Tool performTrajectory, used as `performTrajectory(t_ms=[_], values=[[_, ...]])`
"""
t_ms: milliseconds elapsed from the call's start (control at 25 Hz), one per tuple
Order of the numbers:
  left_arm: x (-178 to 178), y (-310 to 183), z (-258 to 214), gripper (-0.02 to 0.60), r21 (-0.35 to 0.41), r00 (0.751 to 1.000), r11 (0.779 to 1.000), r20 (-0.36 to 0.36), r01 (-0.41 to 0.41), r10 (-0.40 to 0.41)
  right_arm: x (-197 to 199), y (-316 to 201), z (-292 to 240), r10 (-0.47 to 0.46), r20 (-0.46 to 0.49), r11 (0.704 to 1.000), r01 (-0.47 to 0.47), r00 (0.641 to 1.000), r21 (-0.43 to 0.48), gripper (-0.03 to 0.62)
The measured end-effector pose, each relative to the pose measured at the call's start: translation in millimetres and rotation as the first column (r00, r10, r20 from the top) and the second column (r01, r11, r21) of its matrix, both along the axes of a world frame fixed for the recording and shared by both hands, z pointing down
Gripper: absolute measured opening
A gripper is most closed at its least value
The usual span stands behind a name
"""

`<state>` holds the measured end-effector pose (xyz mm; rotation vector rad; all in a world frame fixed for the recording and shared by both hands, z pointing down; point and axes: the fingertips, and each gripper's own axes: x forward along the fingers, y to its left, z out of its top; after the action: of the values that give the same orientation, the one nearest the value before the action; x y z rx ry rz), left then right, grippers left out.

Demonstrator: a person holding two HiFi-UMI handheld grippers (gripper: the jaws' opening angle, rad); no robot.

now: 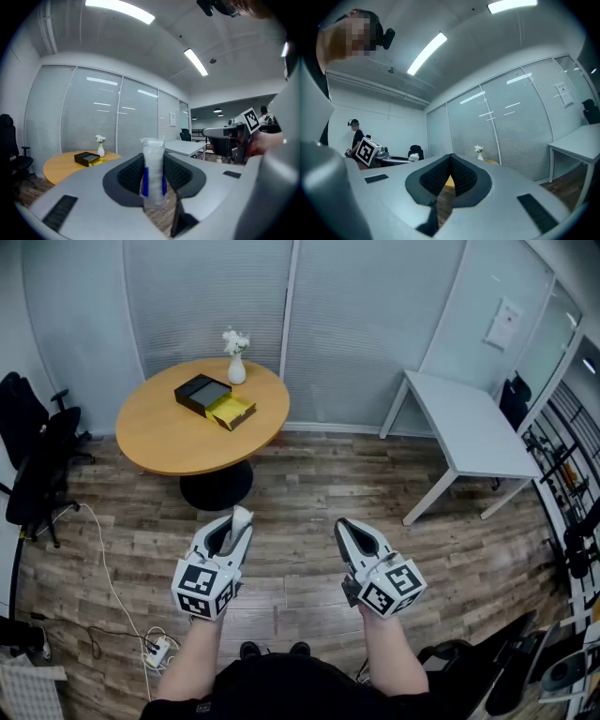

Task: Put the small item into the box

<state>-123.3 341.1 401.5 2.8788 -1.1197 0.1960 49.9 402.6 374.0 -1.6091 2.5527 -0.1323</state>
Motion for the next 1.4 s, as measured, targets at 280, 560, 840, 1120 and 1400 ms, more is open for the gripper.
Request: performTrajectory(t_ms=[280, 560, 840, 1120, 1400], values=[[7, 9, -1, 0.133, 0.004, 1.0, 1.0, 0.004, 0.005, -0.005, 9, 12, 0, -0.004, 0.006, 1.0, 0.004, 1.0, 0.007, 0.035], [28, 21, -5, 0.133, 0.025, 1.0, 1.0, 0.018, 0.004, -0.004, 37, 38, -14, -0.014, 0.013, 0.998, 0.013, 1.0, 0.055, 0.035], [66, 34, -9, 0.133, 0.038, 1.0, 0.999, 0.025, -0.011, 0.011, 77, 65, -10, -0.004, 0.061, 0.998, 0.0, 0.998, 0.063, 0.037], [89, 40, -6, 0.133, 0.042, 0.999, 0.999, 0.04, -0.014, 0.012, 89, 70, 9, -0.042, 0.107, 0.999, 0.039, 0.993, 0.032, 0.037], [87, 8, 8, 0.133, 0.032, 0.998, 0.999, 0.057, 0.02, -0.021, 82, 31, 18, -0.095, 0.116, 0.996, 0.094, 0.989, 0.009, 0.038]])
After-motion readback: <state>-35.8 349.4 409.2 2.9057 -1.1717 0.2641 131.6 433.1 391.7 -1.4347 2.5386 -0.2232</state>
